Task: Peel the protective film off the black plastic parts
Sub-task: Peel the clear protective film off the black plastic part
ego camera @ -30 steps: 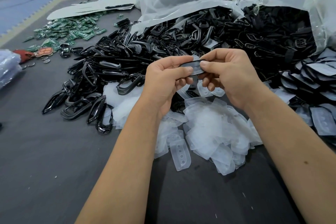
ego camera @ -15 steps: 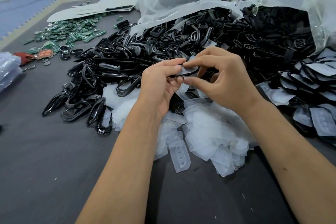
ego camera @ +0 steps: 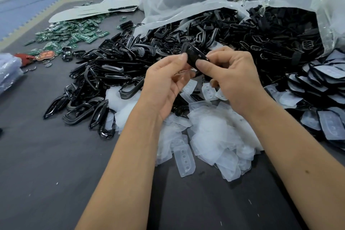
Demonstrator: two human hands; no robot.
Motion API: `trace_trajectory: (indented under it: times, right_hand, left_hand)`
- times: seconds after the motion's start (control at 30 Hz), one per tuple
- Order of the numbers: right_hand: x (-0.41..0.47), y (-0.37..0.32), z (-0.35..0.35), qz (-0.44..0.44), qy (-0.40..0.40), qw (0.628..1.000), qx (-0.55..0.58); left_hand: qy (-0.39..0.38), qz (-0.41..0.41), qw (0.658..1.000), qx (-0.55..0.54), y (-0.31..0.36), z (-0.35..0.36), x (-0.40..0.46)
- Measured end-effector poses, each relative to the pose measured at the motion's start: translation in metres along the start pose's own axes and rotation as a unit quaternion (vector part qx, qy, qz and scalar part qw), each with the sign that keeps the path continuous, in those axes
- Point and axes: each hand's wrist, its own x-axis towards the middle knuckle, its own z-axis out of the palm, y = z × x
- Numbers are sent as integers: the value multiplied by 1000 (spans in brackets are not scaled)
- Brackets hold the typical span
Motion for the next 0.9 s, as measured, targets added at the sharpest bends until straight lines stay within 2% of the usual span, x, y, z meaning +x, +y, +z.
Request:
trace_trajectory:
  times: [0.13,0.2,0.37,0.7,0.9]
  right_hand:
    - [0,-4,-2,143,-74,980,115]
    - [0,-5,-4,175,-83,968,162]
    - [2,-3,-8,158,-94,957,223]
    - [1,-2,-7,115,-55,969,210]
    - [2,-3,-9,177,-45,959,217]
  left_hand:
    - [16,26,999,29,-2,0,-1]
    - [31,21,999,18,-2,-1,0]
    - [36,15,999,7,-3,1,0]
    - [23,-4,1000,-12,-5,2,1]
    - [43,-14,999,8,-6,1,3]
